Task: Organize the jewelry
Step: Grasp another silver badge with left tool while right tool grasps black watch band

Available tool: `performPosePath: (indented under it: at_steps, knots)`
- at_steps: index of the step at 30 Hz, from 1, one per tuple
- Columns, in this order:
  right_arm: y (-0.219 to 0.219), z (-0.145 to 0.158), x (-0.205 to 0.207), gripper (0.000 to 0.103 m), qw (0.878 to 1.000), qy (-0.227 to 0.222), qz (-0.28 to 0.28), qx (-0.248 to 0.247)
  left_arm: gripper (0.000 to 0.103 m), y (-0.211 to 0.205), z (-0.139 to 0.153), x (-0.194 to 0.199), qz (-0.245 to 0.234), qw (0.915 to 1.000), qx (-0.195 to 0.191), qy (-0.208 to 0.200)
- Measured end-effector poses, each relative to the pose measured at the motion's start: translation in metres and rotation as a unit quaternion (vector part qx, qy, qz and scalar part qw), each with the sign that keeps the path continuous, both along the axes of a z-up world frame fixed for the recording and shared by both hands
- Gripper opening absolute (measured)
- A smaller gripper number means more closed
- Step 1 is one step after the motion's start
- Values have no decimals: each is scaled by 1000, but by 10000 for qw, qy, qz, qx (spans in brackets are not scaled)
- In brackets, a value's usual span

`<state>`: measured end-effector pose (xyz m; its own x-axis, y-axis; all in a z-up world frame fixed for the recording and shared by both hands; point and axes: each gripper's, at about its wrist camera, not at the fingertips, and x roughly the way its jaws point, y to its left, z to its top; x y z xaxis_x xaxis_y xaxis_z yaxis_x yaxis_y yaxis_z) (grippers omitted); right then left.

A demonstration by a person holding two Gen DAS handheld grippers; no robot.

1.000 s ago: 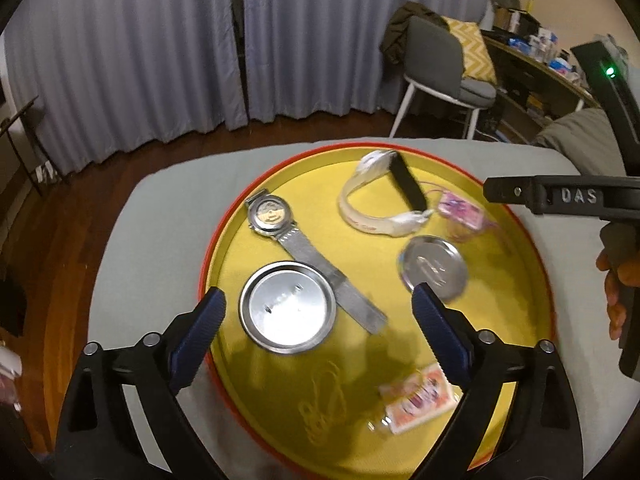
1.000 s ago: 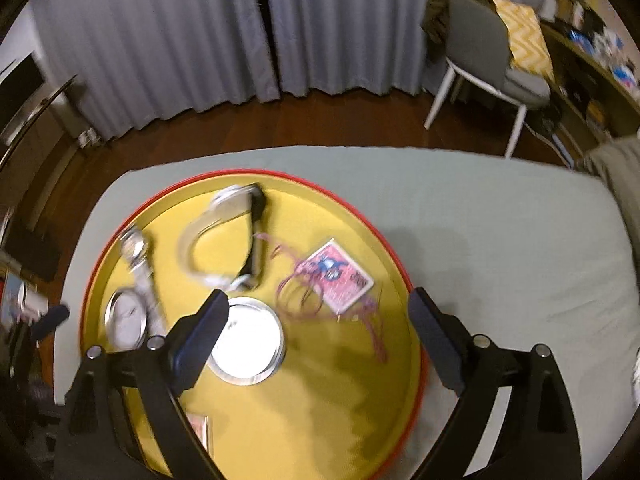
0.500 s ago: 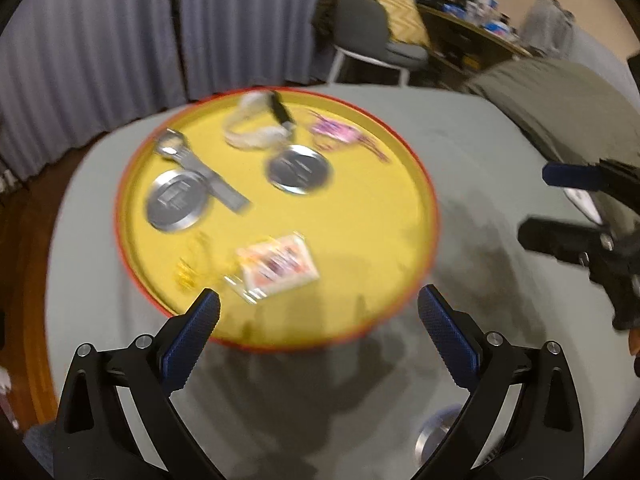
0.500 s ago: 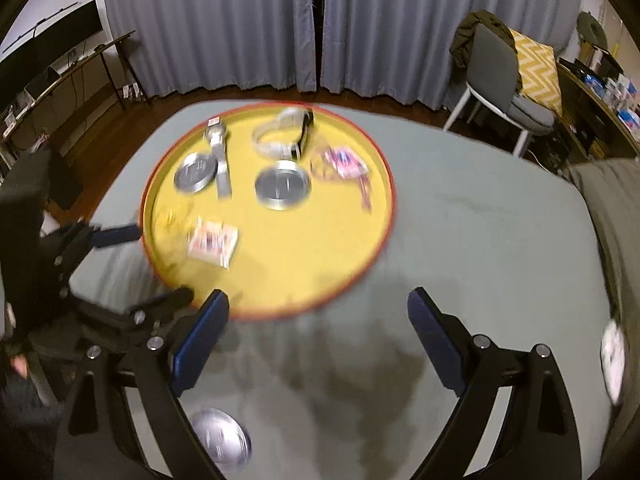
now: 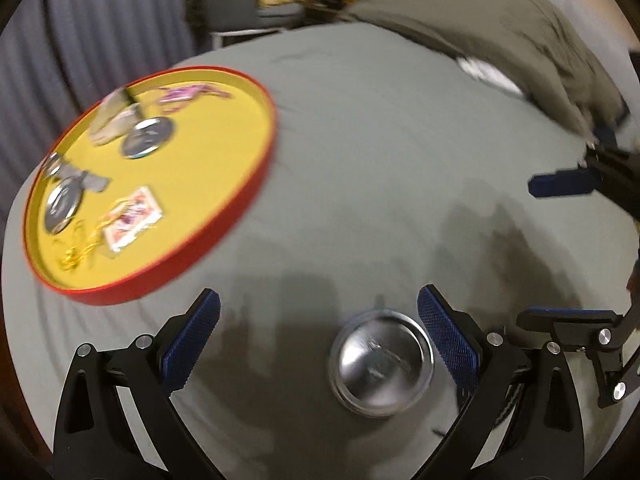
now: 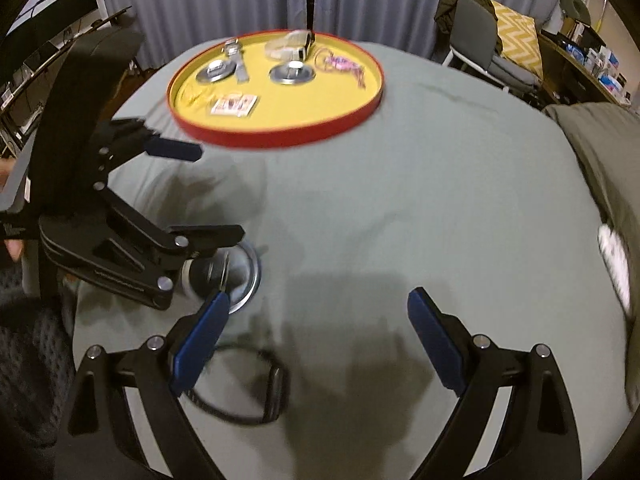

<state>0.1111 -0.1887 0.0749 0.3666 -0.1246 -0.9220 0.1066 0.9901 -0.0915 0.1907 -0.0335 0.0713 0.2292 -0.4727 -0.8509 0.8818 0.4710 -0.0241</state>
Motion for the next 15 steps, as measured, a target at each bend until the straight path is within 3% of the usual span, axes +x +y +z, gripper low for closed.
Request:
performPosePath:
  at_steps: [4, 15]
  knots:
    - [10, -14, -18, 87, 10000, 89, -20, -1, 97, -1, -10, -16, -428, 9990, 115, -9]
    - [21, -46, -41, 87, 9994, 270, -193, -14, 97, -3, -42, -40, -971, 9933, 599, -189]
